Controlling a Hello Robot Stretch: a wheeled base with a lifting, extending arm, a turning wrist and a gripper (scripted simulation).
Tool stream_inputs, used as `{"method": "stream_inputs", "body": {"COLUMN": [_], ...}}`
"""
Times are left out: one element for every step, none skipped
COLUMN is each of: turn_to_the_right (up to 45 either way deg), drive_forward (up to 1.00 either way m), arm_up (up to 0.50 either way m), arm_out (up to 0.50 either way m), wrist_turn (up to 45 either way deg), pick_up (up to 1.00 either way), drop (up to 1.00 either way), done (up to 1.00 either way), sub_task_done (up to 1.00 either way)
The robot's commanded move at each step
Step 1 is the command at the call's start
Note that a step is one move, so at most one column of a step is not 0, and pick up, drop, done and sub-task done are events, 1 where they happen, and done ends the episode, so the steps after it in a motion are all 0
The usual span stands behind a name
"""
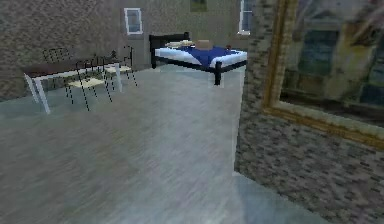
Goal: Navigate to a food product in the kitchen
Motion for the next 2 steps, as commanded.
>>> {"method": "stream_inputs", "body": {"turn_to_the_right": [-42.0,0.0], "drive_forward": [0.00,0.35], "arm_up": [0.00,0.00], "arm_out": [0.00,0.00], "wrist_turn": [0.0,0.0], "pick_up": [0.00,0.00], "drop": [0.00,0.00], "done": [0.00,0.00], "sub_task_done": [0.00,0.00]}}
